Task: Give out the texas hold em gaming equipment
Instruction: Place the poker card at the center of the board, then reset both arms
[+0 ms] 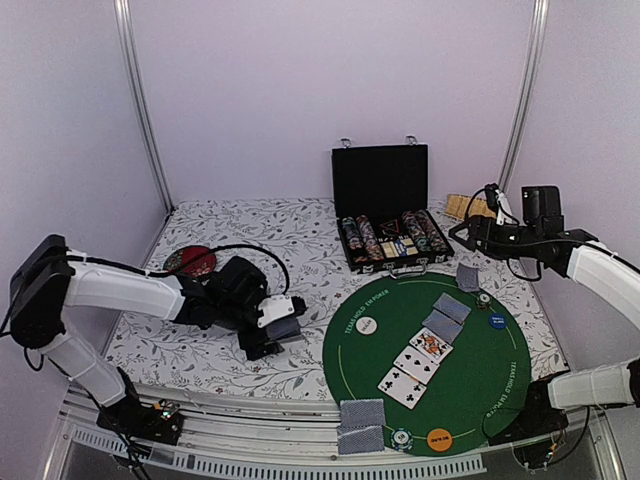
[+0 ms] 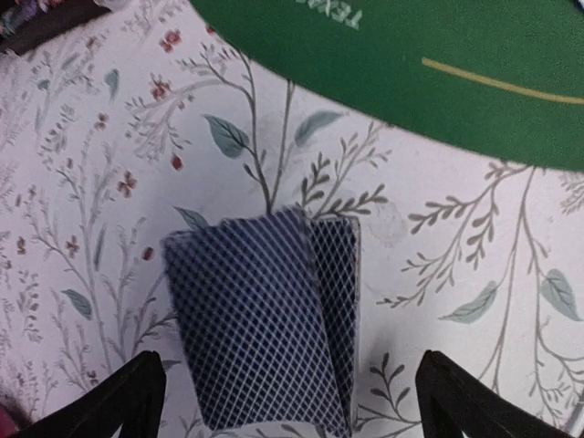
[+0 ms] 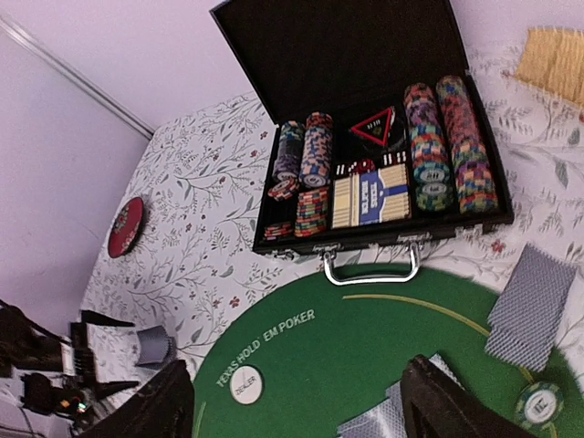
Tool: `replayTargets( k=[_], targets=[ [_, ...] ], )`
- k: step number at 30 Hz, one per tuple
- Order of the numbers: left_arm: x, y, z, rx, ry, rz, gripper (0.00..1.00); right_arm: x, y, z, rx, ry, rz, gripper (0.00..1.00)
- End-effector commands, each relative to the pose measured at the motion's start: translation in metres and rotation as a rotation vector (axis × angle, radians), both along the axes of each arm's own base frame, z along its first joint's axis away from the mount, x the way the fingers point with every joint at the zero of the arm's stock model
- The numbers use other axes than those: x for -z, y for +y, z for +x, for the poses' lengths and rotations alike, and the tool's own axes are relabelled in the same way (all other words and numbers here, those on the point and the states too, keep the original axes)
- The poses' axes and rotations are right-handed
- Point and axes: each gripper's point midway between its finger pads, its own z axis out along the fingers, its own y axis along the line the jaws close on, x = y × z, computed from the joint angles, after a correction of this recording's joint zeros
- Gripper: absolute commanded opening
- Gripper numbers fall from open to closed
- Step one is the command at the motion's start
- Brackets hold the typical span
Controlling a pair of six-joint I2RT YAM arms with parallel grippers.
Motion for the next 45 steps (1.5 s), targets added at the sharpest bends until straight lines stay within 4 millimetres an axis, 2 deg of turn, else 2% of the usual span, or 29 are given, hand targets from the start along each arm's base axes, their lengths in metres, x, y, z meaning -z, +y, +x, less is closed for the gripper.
replayTargets(
  k=[1,2,4,6,8,10,11,12,14,16,18,19,23,25,27,28,31,34,36,38,45],
  targets=[
    [-0.084,-0.023,0.022,-0.014,-0.173,-0.218,0.98,-0.052,-0.002,0.022,0.024,-0.213,-0.016,0.96],
    [-0.105,-0.026,0.028,-0.030,-0.203,-0.285,0.98,-0.058,-0.006,0.026,0.047,-0.248,-0.030,1.00],
    [-0.147,-0.024,0.044,-0.092,-0.254,-0.425,0.98,-0.070,-0.019,0.034,0.115,-0.324,-0.075,0.99],
    [-0.185,-0.010,0.066,-0.194,-0.321,-0.556,0.98,-0.081,-0.038,0.040,0.200,-0.411,-0.129,0.99],
    [-0.214,0.022,0.095,-0.364,-0.414,-0.650,0.98,-0.089,-0.064,0.044,0.294,-0.478,-0.153,0.99],
    [-0.235,0.067,0.123,-0.567,-0.536,-0.706,0.98,-0.089,-0.090,0.045,0.380,-0.538,-0.168,0.99],
    [-0.232,0.104,0.138,-0.718,-0.602,-0.690,0.98,-0.087,-0.105,0.044,0.430,-0.567,-0.185,0.99],
    [-0.229,0.126,0.145,-0.814,-0.635,-0.691,0.98,-0.084,-0.118,0.042,0.476,-0.592,-0.199,0.99],
    [-0.213,0.190,0.158,-1.034,-0.699,-0.671,0.98,-0.072,-0.140,0.036,0.560,-0.630,-0.225,0.99],
    [-0.193,0.241,0.156,-1.227,-0.776,-0.632,0.98,-0.060,-0.155,0.028,0.625,-0.666,-0.255,0.99],
    [-0.174,0.273,0.146,-1.345,-0.847,-0.595,0.98,-0.042,-0.164,0.023,0.667,-0.670,-0.281,0.99],
    [-0.166,0.282,0.140,-1.366,-0.881,-0.589,0.98,-0.032,-0.167,0.021,0.678,-0.668,-0.291,0.99],
    [-0.138,0.299,0.127,-1.367,-0.979,-0.498,0.98,0.005,-0.172,0.016,0.690,-0.677,-0.326,0.99],
    [-0.138,0.306,0.126,-1.380,-1.042,-0.446,0.98,0.025,-0.171,0.012,0.682,-0.675,-0.342,0.99],
    [-0.137,0.302,0.135,-1.362,-1.019,-0.482,0.98,0.036,-0.169,0.013,0.665,-0.680,-0.346,0.99],
    [-0.132,0.295,0.140,-1.304,-0.986,-0.505,0.98,0.036,-0.167,0.014,0.654,-0.695,-0.341,0.99],
    [-0.131,0.303,0.143,-1.317,-0.976,-0.535,0.98,0.044,-0.156,0.023,0.571,-0.707,-0.362,0.99],
    [-0.132,0.306,0.129,-1.236,-0.948,-0.657,0.98,0.053,-0.132,0.030,0.422,-0.751,-0.353,0.99],
    [-0.133,0.296,0.118,-1.149,-0.939,-0.739,0.98,0.061,-0.131,0.041,0.393,-0.703,-0.394,0.99],
    [-0.137,0.293,0.110,-1.114,-1.016,-0.722,0.98,0.063,-0.130,0.045,0.383,-0.692,-0.396,0.99],
    [-0.127,0.297,0.127,-1.161,-0.941,-0.683,0.98,0.063,-0.130,0.044,0.381,-0.696,-0.398,0.99]
  ],
)
